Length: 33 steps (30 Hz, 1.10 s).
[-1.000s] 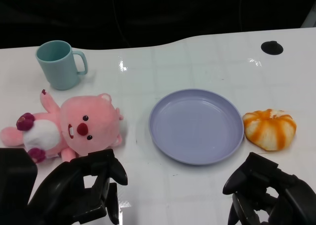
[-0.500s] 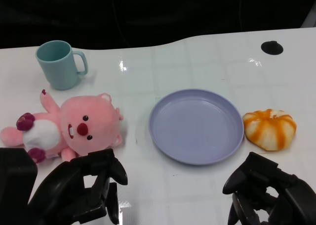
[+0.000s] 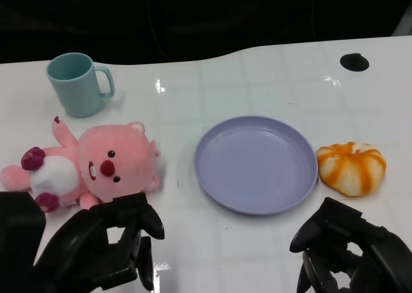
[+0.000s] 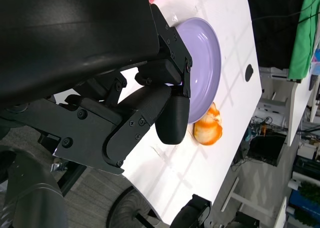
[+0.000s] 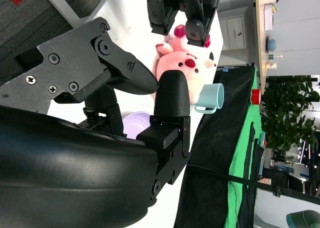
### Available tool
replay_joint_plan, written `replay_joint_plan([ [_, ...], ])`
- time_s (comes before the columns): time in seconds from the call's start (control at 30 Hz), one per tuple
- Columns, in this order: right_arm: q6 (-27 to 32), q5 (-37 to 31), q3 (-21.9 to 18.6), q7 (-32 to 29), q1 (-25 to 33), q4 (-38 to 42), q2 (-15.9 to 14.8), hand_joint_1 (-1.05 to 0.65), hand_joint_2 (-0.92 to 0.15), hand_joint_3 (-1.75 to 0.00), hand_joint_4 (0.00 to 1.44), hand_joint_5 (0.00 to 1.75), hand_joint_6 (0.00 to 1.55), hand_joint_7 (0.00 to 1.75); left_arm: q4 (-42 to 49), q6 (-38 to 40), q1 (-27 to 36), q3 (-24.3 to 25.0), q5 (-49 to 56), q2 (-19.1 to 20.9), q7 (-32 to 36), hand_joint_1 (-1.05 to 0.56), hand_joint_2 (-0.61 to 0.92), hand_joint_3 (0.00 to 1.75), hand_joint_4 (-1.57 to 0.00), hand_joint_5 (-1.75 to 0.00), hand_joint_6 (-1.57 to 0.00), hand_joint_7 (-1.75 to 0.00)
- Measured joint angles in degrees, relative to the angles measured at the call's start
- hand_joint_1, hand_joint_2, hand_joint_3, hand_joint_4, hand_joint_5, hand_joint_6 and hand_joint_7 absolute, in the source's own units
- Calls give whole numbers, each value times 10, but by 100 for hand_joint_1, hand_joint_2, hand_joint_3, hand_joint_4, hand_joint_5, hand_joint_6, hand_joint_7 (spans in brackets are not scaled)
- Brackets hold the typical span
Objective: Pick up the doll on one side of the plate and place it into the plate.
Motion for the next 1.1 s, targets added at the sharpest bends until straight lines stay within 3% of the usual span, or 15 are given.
replay_joint_plan([
  [0.1, 0, 0, 0, 0, -1, 0, 0, -25, -62, -111, 63, 175, 52, 150, 1, 0, 0, 10, -14, -8, 0, -9, 46, 131, -80, -160, -77, -137],
  [0.23, 0, 0, 2, 0, -2, 0, 1, -25, -62, -112, 62, 175, 52, 151, 1, -2, -1, 22, -31, -18, -4, -12, 37, 140, -72, -155, -71, -123],
  [0.3, 0, 0, 3, 0, -2, 0, 1, -25, -62, -112, 62, 175, 51, 151, 2, -12, 0, 27, -43, -20, -14, -15, 38, 134, -66, -150, -65, -113],
  [0.33, 0, -1, 4, 0, -2, 0, 1, -25, -61, -112, 62, 175, 51, 151, 2, -18, 0, 30, -47, -21, -19, -17, 41, 128, -63, -147, -63, -107],
  [0.43, -2, -2, 6, -1, -1, 0, 2, -25, -61, -113, 62, 175, 51, 152, 6, -48, 1, 42, -52, -27, -31, -26, 60, 83, -55, -134, -59, -84],
  [0.53, -2, -3, 9, -4, -1, 0, 3, -25, -61, -112, 62, 174, 51, 152, 8, -73, 1, 53, -63, -34, -38, -31, 68, 64, -52, -122, -58, -69],
  [0.7, -2, -3, 12, -5, 0, 0, 4, -25, -61, -112, 62, 174, 51, 152, 21, -139, -1, 64, -54, -37, -52, -46, 90, 18, -47, -90, -59, -37],
  [0.93, -2, -3, 12, -5, 0, 0, 6, -25, -60, -113, 63, 175, 51, 152, 50, -259, -19, 64, 13, -26, -78, -55, 92, 14, -20, -73, -40, -21],
  [1.0, -2, -3, 13, -5, -1, 0, 6, -25, -60, -113, 63, 175, 51, 152, 56, -290, -27, 66, 41, -13, -78, -59, 92, 13, -7, -71, -34, -17],
  [1.1, -2, -3, 12, -6, -1, 0, 7, -25, -60, -113, 63, 175, 51, 152, 64, -334, -44, 74, 101, 12, -70, -69, 92, 15, -1, -65, -29, -12],
])
